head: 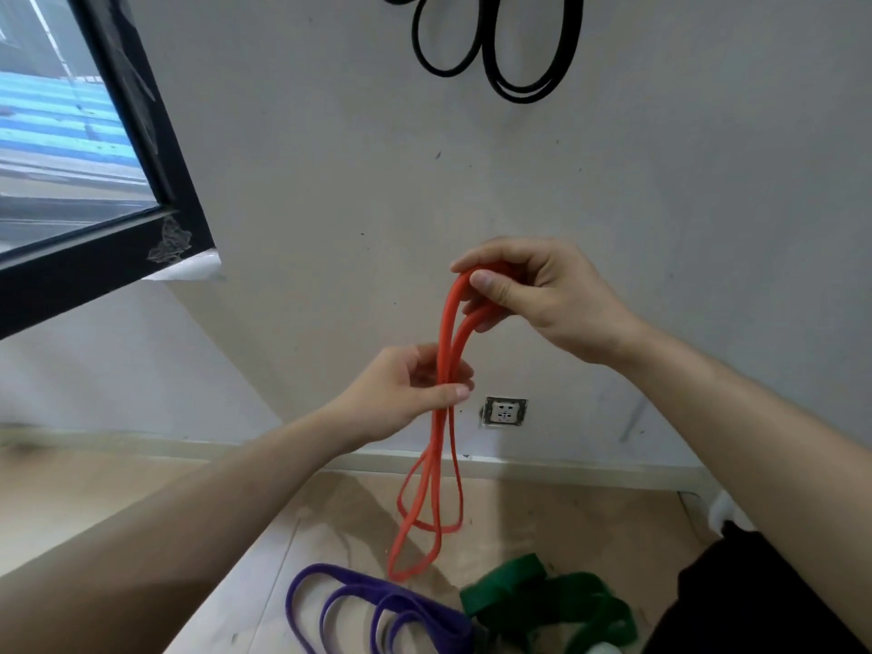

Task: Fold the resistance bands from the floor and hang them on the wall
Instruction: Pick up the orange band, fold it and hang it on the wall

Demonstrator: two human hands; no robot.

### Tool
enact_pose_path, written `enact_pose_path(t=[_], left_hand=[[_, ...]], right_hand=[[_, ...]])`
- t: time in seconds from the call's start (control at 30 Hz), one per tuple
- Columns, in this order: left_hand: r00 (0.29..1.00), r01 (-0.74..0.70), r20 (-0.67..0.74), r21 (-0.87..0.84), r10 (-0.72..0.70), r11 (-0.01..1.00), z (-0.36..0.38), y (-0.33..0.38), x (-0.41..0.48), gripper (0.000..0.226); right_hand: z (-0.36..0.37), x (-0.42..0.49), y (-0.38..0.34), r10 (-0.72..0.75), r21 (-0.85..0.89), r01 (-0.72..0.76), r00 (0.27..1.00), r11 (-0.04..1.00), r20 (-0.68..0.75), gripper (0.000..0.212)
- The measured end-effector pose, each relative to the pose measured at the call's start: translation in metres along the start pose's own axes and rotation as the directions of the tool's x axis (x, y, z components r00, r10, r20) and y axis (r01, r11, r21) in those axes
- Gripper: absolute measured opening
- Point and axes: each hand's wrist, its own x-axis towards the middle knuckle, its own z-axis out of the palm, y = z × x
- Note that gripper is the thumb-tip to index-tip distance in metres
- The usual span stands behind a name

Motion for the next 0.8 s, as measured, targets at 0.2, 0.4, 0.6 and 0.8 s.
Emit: enact_pose_path(t=[0.2,0.4,0.6,0.8], left_hand=[[0.999,0.039,-0.020,0.055,-0.038,0.998,-0.007,-0.014,0.004,0.020],[0.998,0.064,0.005,0.033,-0.064,0.997,-0.010,-0.015,0.006,0.020],[0.997,0.078,-0.012,-0.101,-0.080,0.992,-0.015,-0.019,0.008,0.017],[0.982,0.035,-0.168,-0.308,-0.090,0.951,-0.031,-0.016,0.008,0.023]], right_hand=[[-0.014,-0.002,0.005,0.038,0.063,-0.031,0.994,0.998,-0.103,0.018],[-0.032,-0.002,0.013,0.109,0.178,-0.067,0.965,0.982,-0.237,0.017],[-0.059,-0.004,0.033,0.246,0.222,-0.193,0.938,0.956,-0.244,0.017],[-0.082,-0.021,0.060,0.438,0.189,-0.422,0.897,0.887,-0.051,0.016]])
